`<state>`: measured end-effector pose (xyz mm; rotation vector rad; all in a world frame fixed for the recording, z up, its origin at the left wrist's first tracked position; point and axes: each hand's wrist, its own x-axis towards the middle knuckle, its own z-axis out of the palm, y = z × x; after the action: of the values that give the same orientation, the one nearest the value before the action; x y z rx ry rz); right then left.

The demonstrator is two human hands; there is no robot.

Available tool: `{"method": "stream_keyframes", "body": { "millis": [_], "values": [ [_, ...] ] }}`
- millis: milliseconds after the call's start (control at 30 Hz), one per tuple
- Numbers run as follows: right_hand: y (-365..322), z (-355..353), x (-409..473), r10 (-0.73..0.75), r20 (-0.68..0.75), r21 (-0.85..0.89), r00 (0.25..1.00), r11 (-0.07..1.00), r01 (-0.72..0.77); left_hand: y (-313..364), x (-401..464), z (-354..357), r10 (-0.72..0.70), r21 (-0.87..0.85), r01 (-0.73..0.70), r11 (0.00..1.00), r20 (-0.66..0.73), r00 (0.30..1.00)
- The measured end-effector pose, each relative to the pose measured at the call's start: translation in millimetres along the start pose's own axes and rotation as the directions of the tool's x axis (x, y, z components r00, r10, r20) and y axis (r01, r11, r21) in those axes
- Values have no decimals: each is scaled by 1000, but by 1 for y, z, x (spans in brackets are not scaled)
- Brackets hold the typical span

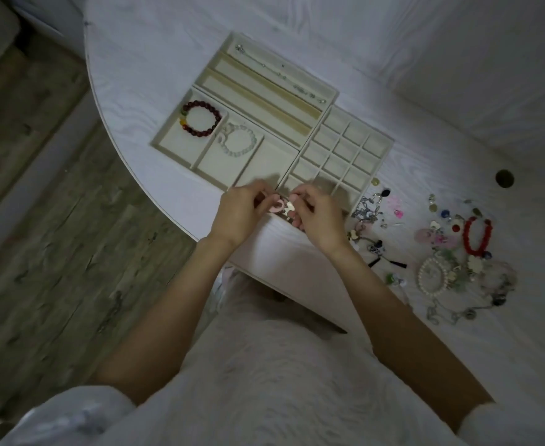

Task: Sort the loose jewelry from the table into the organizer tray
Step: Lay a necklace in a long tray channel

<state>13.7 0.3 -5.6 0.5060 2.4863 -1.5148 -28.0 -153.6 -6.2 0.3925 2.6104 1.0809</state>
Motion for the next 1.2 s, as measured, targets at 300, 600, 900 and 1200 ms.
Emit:
{"method": "stream_keyframes", "body": {
  "millis": [300, 600, 900, 1200],
  "values": [
    [0, -3, -1, 69, 38, 224, 997, 972, -76, 1, -1, -3, -92, -52, 95, 994, 64, 994],
    [1, 8, -3, -134, -116, -320, 984, 943, 91, 13, -6, 15, -104, 107, 121, 987, -154, 983],
    [13, 6, -12, -346, -128, -470, 930, 847, 250, 3, -17, 18, 57, 228, 13, 973, -300, 952],
    [11, 3, -6, -443, -92, -606, 892, 736, 303, -19, -14, 1, 347, 594, -344, 727, 114, 931]
  ]
}}
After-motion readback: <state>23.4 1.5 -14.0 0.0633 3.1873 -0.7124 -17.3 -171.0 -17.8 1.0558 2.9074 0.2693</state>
